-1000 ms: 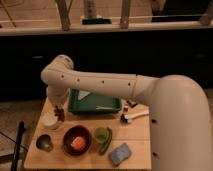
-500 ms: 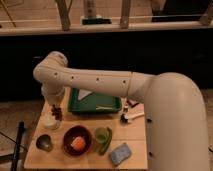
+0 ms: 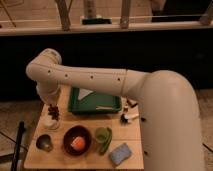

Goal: Place grapes in paper cup

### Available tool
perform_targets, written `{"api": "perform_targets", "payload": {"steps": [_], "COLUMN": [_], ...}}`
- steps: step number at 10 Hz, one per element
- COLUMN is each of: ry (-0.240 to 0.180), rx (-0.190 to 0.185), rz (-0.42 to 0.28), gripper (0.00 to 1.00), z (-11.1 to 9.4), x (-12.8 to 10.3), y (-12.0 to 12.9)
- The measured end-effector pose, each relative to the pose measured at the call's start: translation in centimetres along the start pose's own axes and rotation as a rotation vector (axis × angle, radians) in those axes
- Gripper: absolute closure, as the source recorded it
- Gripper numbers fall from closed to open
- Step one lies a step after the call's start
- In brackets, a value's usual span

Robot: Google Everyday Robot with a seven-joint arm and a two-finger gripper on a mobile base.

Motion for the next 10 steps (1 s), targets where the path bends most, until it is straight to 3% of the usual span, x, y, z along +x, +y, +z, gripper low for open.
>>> {"api": "perform_targets", "payload": {"steps": [5, 10], "ry": [-0.013, -0.033], "rx": [-0.016, -0.029], "rz": [-0.040, -0.053], "gripper": [0.95, 0.47], "z": [0.5, 1.0], "x": [-0.8, -1.3], "y": [-1.2, -2.0]}}
